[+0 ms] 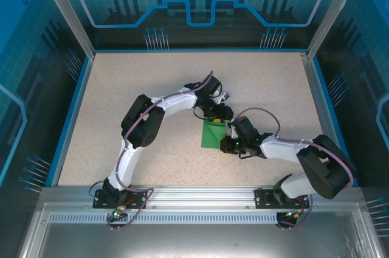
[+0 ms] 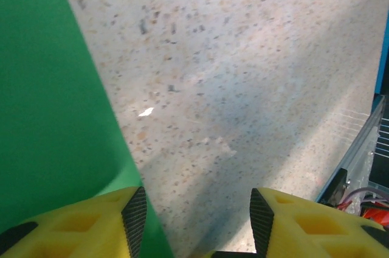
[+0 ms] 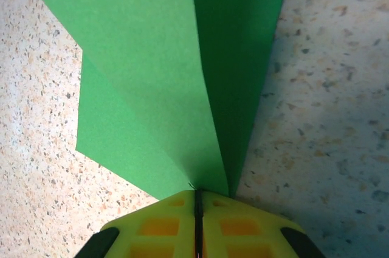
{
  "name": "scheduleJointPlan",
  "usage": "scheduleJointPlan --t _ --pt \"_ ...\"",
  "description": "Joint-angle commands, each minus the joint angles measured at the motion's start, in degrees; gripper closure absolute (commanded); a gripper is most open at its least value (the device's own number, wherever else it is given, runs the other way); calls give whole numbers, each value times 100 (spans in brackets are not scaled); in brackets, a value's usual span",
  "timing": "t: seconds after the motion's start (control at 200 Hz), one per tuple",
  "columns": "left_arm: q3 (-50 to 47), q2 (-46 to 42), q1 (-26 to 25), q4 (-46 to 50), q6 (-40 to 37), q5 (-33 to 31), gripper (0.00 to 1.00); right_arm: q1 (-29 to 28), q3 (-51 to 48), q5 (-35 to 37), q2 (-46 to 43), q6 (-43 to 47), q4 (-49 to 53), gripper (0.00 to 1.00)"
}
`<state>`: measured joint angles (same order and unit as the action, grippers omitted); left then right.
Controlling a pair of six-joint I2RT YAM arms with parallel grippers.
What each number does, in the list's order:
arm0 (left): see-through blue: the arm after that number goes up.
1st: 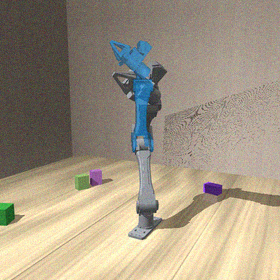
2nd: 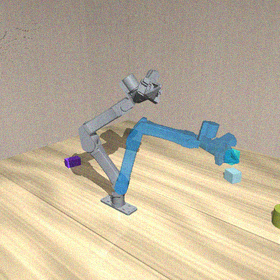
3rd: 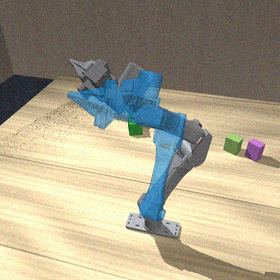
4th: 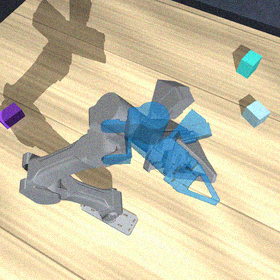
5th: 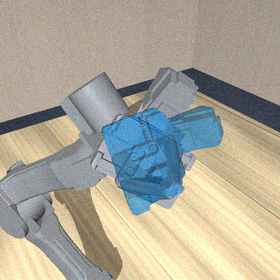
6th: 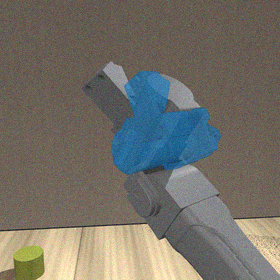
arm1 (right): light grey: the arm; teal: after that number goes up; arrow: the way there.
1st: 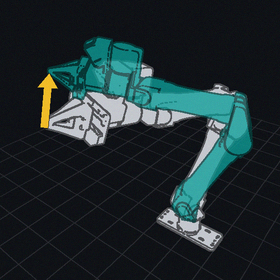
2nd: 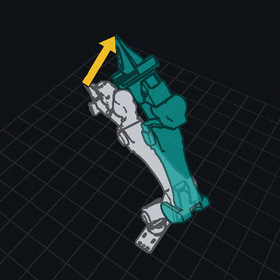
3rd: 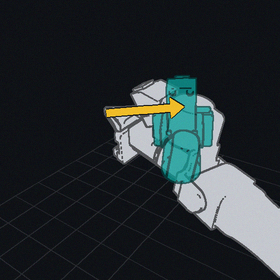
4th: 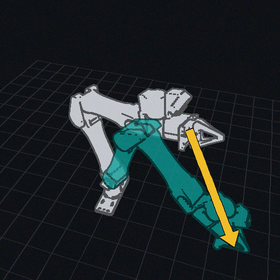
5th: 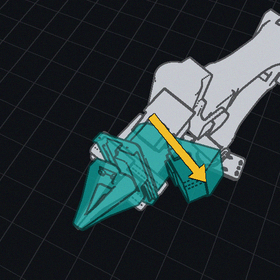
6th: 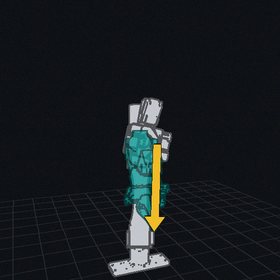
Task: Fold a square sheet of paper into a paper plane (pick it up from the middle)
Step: Fold the triangle a second time at the center of the table.
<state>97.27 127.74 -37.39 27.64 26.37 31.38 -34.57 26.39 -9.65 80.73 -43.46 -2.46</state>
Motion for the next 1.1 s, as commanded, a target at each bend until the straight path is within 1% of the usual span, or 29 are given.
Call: scheduleJointPlan --t 0.0,0.09,0.25,0.32,0.38,0.51,0.605,0.77,0.875,1.095 --pt "135 -531 20 184 -273 112 48 -165 -120 -46 255 101 677 91" --pt "-34 -795 25 301 -365 40 48 -167 -108 -62 285 101 655 91" --pt "-479 -1449 68 556 -542 -379 47 -164 -105 -81 310 92 624 91" --pt "-861 -1741 70 518 -545 -354 47 -164 -99 -81 316 108 645 91" --pt "-1248 -1947 63 373 -479 -198 48 -164 -91 -81 330 119 641 91" --pt "-1959 -2176 14 78 -360 18 52 -164 -65 -107 382 110 591 91" --pt "-2334 -2227 3 -305 -173 250 59 -162 -56 -116 425 126 589 91" --pt "-2682 -2078 -60 -950 138 440 67 -160 -2 -135 477 154 623 91" --pt "-2717 -1870 -93 -1256 277 545 70 -160 31 -142 480 163 657 91" --pt "-2753 -1515 -92 -1523 357 552 75 -163 11 -107 409 165 729 91"
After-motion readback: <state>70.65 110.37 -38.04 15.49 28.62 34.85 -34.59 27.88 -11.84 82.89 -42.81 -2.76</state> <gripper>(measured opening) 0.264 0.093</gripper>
